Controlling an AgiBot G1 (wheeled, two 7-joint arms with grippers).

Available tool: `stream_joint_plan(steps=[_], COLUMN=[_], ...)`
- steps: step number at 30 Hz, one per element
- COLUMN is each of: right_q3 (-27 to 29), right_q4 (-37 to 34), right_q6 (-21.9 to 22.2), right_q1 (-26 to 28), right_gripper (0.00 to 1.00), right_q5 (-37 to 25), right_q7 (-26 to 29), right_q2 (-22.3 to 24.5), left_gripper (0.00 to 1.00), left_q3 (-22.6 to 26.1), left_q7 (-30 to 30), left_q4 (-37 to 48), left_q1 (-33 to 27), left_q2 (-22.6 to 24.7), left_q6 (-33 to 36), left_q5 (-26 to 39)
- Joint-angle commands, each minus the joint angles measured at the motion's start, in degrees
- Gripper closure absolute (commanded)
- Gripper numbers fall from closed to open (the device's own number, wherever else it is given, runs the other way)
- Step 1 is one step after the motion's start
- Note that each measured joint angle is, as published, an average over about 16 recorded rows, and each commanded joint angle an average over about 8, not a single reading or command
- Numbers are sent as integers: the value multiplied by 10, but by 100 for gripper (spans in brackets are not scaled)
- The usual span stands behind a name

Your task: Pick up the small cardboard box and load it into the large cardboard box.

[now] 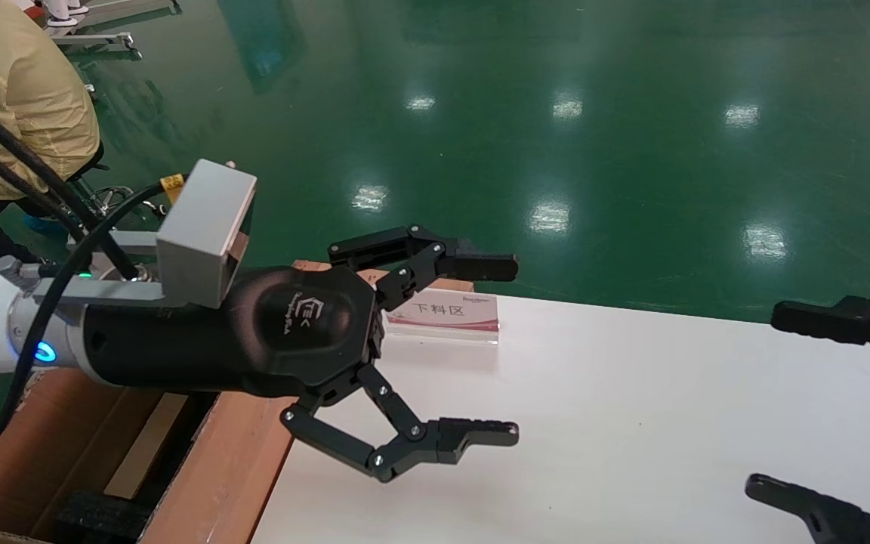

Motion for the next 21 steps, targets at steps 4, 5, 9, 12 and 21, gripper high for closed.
stream_joint_plan(steps=[4, 5, 9, 12, 21], right_q3=[1, 1, 1, 1, 2], right_q4=[0, 0, 0, 0, 0], right_q6=[0, 0, 0, 0, 0], right_q1=[0, 0, 0, 0, 0], right_gripper=[100, 100, 100, 100, 100], right_q5=[-1, -1, -1, -1, -1], right_q7=[1, 1, 1, 1, 1], right_q2=[0, 0, 0, 0, 0], left_gripper=[0, 0, 0, 0, 0], left_q3=[-1, -3, -9, -13, -6], left_q7=[1, 1, 2, 2, 1], left_q4=[0, 0, 0, 0, 0], left_q1=[1, 2, 5, 7, 4], left_q2=[0, 0, 0, 1, 0], left_q6=[1, 1, 3, 4, 2], left_q5=[-1, -1, -3, -5, -3])
